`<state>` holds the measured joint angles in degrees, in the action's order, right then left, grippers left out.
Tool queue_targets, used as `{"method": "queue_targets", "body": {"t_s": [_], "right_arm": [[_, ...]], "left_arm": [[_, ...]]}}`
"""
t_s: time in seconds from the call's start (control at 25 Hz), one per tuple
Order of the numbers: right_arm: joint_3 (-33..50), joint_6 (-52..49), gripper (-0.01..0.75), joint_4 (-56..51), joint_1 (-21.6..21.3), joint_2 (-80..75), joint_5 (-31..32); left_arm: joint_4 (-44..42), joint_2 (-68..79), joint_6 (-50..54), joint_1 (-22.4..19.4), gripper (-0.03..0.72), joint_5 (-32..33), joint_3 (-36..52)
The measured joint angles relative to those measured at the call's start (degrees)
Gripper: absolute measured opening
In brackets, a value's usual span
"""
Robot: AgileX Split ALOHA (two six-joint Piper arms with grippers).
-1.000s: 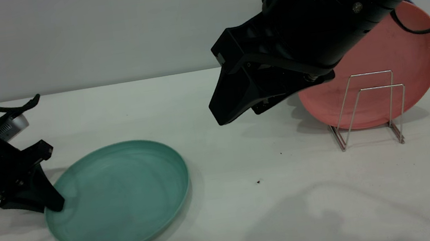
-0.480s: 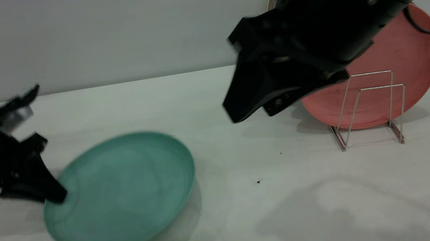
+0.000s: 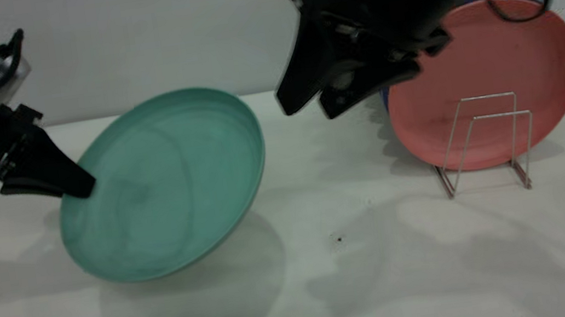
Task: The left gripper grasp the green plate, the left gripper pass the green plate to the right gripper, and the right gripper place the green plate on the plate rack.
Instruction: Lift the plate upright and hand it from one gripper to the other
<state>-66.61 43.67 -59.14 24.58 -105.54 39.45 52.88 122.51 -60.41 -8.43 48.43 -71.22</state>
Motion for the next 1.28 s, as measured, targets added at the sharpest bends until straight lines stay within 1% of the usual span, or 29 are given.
{"method": "queue_targets", "body": {"t_s": [0.2, 0.36, 0.76, 0.88, 1.0, 1.12, 1.24, 1.28], "right_arm": [[-7.3, 0.1, 0.469, -1.9, -0.8, -8.0, 3.9], [-10.9, 0.0, 0.469, -3.3, -1.9, -12.9, 7.2], [-11.3, 0.1, 0.469, -5.1, -1.9, -16.2, 7.3], [-11.3, 0.3, 0.469, -6.4, -1.9, -17.2, 7.3], [-11.3, 1.2, 0.461, -8.5, -1.9, -17.7, 7.3], [-11.4, 1.7, 0.411, -9.7, -1.9, -17.7, 7.3], [-11.4, 1.7, 0.291, -9.5, -2.1, -17.7, 7.1], [-11.4, 1.8, 0.232, -9.5, -2.2, -17.7, 7.1]], "left_arm": [[0.1, 0.0, -0.1, 1.6, 0.014, 0.3, 0.0], [0.1, 0.0, -0.1, 2.0, 0.014, 0.3, 0.0], [1.1, 0.0, -0.8, 2.1, 0.014, 0.7, 0.0], [2.0, 0.0, -0.9, 2.7, 0.014, 0.7, 0.0], [2.0, 0.0, -1.8, 4.1, 0.014, 0.7, 0.0], [2.2, 0.0, -2.6, 5.9, 0.014, -0.9, 0.0], [2.4, 0.0, -2.6, 6.6, 0.014, -2.1, 0.0], [2.5, 0.0, -2.6, 6.6, 0.014, -2.2, 0.0]]}}
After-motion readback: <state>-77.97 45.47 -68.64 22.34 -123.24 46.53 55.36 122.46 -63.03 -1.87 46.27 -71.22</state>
